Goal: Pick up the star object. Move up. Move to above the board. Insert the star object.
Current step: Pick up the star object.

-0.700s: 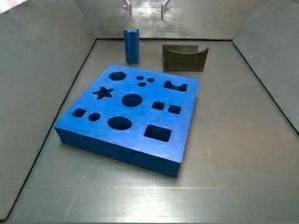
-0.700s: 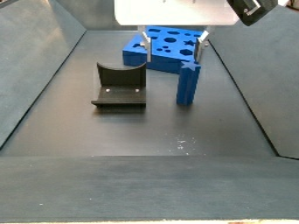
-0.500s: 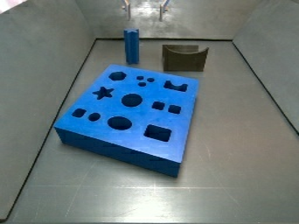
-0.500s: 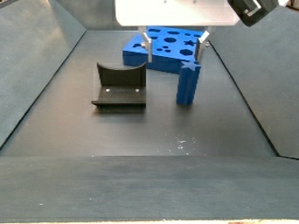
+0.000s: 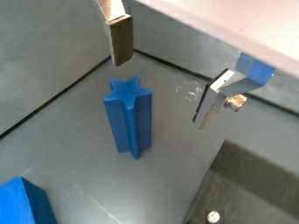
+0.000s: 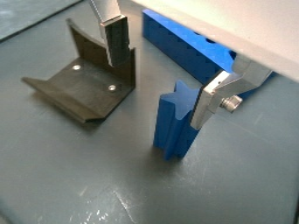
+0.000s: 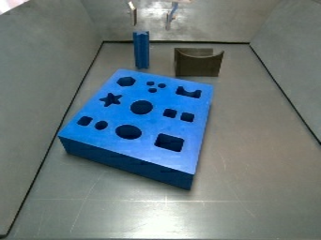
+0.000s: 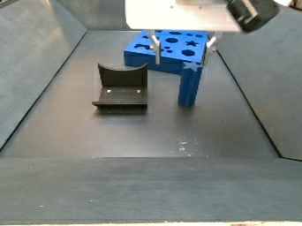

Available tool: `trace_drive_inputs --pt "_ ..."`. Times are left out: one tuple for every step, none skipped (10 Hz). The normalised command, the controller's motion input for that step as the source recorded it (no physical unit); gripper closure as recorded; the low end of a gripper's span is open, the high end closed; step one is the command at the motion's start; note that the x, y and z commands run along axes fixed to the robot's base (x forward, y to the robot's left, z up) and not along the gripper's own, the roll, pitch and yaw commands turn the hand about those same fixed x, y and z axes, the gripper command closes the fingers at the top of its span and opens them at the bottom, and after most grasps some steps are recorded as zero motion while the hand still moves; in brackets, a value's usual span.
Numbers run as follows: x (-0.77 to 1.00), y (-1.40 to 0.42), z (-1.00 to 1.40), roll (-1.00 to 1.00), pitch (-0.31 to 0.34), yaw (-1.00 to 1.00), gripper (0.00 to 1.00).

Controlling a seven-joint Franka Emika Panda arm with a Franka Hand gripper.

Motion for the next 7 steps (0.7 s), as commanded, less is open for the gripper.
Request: trace_drive_inputs --pt "0.00 -0.03 0.00 0.00 0.000 0.00 0.00" --pt "-0.22 -0.28 -0.55 0.00 0.103 -0.19 0.00" --pt "-0.33 -0.32 -0.73 -0.02 0.111 -0.20 0.00" --pt "-0.25 -0.10 -0.38 -0.28 0.000 0.00 0.00" --pt "0.00 -0.02 -0.08 0.00 0.000 0.00 0.00" --pt "-0.22 -0.03 -0.92 -0.21 0.000 0.00 0.00" --pt "0.00 -0.12 -0.75 -0.10 0.000 0.00 0.00"
